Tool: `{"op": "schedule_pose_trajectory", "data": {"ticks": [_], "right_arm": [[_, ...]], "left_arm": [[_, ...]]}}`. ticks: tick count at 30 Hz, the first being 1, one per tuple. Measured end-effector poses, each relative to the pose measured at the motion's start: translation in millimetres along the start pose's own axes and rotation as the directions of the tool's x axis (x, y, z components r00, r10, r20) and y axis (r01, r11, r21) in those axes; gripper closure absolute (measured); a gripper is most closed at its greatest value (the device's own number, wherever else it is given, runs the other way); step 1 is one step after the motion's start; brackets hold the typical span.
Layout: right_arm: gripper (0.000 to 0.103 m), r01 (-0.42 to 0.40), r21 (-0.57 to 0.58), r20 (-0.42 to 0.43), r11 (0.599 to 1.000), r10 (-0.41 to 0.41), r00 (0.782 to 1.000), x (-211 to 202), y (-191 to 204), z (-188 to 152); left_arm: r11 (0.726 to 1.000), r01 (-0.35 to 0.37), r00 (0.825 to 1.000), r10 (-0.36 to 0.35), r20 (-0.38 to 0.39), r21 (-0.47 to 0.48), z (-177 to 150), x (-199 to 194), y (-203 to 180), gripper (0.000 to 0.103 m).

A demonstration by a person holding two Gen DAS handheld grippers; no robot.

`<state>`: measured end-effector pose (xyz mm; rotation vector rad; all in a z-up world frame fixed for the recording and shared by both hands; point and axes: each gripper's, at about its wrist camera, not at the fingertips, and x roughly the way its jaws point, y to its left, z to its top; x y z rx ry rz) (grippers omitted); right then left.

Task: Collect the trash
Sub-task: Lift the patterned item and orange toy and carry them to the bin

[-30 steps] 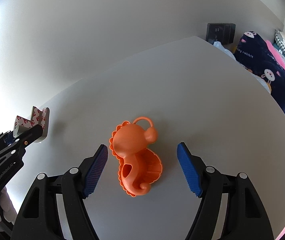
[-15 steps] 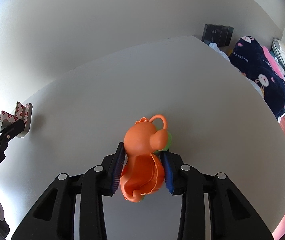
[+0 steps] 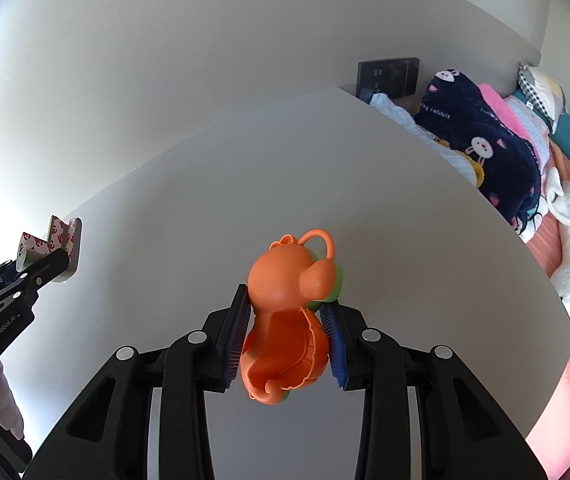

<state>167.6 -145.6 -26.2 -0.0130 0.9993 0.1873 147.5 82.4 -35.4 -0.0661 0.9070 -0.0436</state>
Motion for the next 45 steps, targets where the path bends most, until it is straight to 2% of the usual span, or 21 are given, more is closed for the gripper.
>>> {"op": "schedule_pose_trajectory", "data": {"ticks": [20, 32, 45], "right_arm": [[0.066, 0.023, 0.148, 0.096, 0.989, -0.038, 0.995, -84, -60, -42], [0.066, 0.064, 0.229, 0.109, 0.971, -0.091, 0.99, -113, -106, -73], [0.066, 0.113, 0.3, 0.123, 0.947, -0.156, 0.98, -151, -155, -113]], "left_arm": [[0.983, 0.083, 0.996, -0.089, 0.028, 0.162, -10, -43, -88, 0.068], [0.957, 0.143, 0.988, -0.152, 0.018, 0.254, -17, -53, -151, 0.067], [0.914, 0.212, 0.974, -0.226, 0.0, 0.346, -38, -70, -221, 0.067]]}}
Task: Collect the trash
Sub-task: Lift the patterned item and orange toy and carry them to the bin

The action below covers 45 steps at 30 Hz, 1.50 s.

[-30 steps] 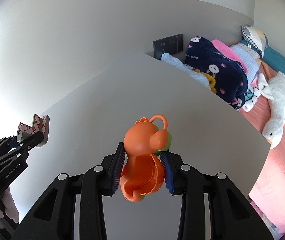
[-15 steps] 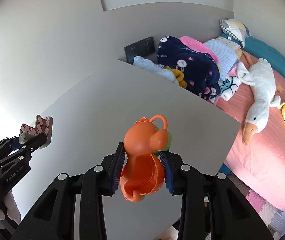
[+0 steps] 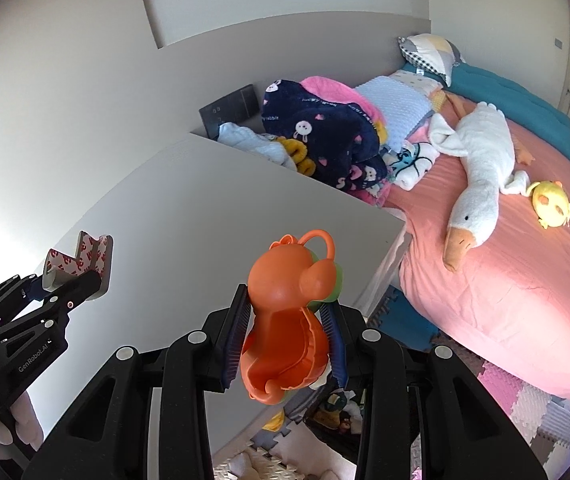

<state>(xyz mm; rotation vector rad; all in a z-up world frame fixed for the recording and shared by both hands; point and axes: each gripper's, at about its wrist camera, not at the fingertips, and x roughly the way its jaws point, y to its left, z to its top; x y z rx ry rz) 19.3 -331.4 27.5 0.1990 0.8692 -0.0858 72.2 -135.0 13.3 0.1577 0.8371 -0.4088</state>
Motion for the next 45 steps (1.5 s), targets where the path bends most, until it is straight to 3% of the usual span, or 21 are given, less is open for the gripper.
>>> {"op": "schedule_pose_trajectory", "data": {"ticks": [13, 28, 45], "right_arm": [[0.066, 0.073, 0.087, 0.02, 0.994, -0.075, 0.997, -33, -72, -23], [0.066, 0.149, 0.196, 0.014, 0.969, -0.155, 0.988, -58, -148, -52], [0.066, 0.198, 0.27, 0.015, 0.942, -0.21, 0.978, -80, -199, -68]], "left_arm": [[0.991, 0.085, 0.996, -0.085, -0.005, 0.106, 0, -2, -84, 0.067], [0.957, 0.179, 0.984, -0.174, -0.042, 0.229, -10, 0, -176, 0.067], [0.91, 0.257, 0.967, -0.243, -0.082, 0.327, -16, 1, -237, 0.066]]}}
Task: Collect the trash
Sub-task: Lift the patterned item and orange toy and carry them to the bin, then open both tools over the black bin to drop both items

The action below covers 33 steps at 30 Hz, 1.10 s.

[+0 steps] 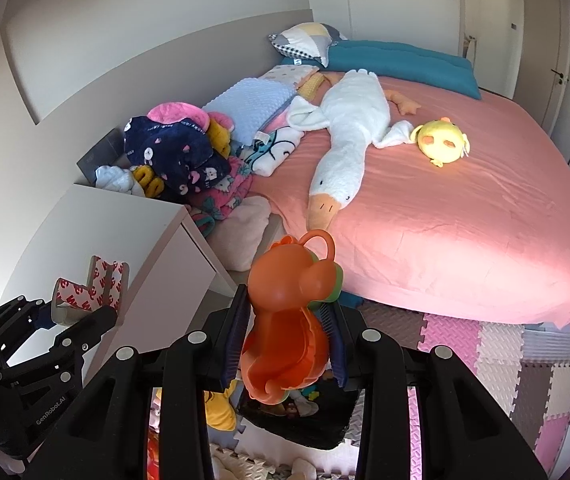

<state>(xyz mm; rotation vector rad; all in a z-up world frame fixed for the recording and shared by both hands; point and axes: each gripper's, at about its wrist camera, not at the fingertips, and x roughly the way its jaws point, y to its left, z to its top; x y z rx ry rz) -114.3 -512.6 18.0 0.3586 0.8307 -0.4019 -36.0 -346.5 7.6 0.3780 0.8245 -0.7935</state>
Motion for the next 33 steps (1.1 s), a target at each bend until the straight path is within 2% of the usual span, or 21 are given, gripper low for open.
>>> {"op": "schedule_pose_trajectory", "data": {"ticks": [1, 2, 3, 4, 5, 33], "right_arm": [[0.066, 0.001, 0.003, -0.004, 1.0, -0.001, 1.0, 1, -2, 0], [0.064, 0.002, 0.004, -0.015, 1.0, -0.002, 1.0, 2, -3, 1], [0.048, 0.007, 0.008, -0.023, 1.0, -0.007, 1.0, 3, -3, 2], [0.037, 0.013, 0.015, -0.02, 1.0, -0.013, 1.0, 3, -4, 3], [0.036, 0.017, 0.019, -0.002, 1.0, -0.017, 1.0, 2, -4, 4], [0.036, 0.022, 0.009, 0.014, 1.0, -0.022, 1.0, -3, 1, 8]], "left_arm": [[1.0, 0.005, 1.0, -0.005, -0.004, 0.003, 0, 1, -2, 0.066], [1.0, 0.013, 1.0, -0.013, -0.015, 0.013, 0, 2, -3, 0.055], [1.0, 0.014, 0.999, -0.013, -0.029, 0.022, 0, 4, -5, 0.041], [1.0, 0.005, 1.0, -0.004, -0.028, 0.026, -1, 3, -6, 0.016], [0.999, -0.01, 1.0, 0.01, -0.009, 0.032, -1, 1, -8, 0.012], [1.0, -0.017, 1.0, 0.017, 0.014, 0.025, 2, -4, -1, 0.012]]}}
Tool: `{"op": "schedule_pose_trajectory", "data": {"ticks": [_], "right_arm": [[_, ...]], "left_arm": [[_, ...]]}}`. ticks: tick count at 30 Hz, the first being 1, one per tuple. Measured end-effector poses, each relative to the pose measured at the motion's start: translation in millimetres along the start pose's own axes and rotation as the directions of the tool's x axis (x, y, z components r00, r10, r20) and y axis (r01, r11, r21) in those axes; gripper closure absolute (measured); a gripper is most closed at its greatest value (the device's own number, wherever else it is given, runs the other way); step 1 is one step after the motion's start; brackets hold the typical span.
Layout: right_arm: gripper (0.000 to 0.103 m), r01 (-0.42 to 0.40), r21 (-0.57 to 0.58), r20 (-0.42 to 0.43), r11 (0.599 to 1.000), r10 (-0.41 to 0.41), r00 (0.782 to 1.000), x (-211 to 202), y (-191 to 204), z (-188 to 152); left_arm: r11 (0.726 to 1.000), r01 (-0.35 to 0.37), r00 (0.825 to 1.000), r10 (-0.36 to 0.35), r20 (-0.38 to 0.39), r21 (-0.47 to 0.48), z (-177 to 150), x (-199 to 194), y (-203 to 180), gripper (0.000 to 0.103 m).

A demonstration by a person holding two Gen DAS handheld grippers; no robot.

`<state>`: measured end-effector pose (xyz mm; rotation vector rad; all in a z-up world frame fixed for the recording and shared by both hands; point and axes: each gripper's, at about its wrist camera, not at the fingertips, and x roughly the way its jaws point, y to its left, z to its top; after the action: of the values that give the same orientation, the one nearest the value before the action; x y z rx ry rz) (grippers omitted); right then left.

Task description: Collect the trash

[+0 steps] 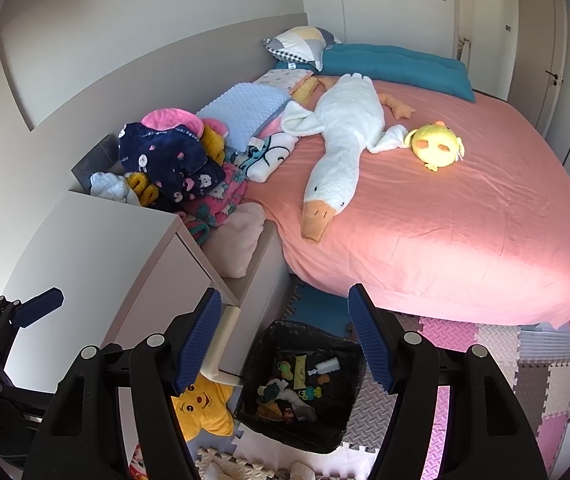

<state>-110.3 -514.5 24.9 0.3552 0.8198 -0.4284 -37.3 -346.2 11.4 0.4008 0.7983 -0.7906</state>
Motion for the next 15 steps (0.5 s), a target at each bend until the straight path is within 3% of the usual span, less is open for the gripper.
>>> {"op": "schedule_pose_trajectory", "data": {"ticks": [9, 15], "right_arm": [[0.036, -0.002, -0.002, -0.001, 1.0, 0.002, 1.0, 0.1, -0.4, 0.4], [0.036, -0.002, -0.004, 0.0, 1.0, 0.002, 1.0, -0.4, 0.8, 0.9]], "left_arm": [[1.0, -0.016, 1.0, 0.016, 0.012, -0.001, -0.3, -2.7, 1.1, 0.012], [1.0, -0.014, 1.0, 0.014, 0.014, -0.007, 0.7, -4.0, 1.2, 0.007]]}}
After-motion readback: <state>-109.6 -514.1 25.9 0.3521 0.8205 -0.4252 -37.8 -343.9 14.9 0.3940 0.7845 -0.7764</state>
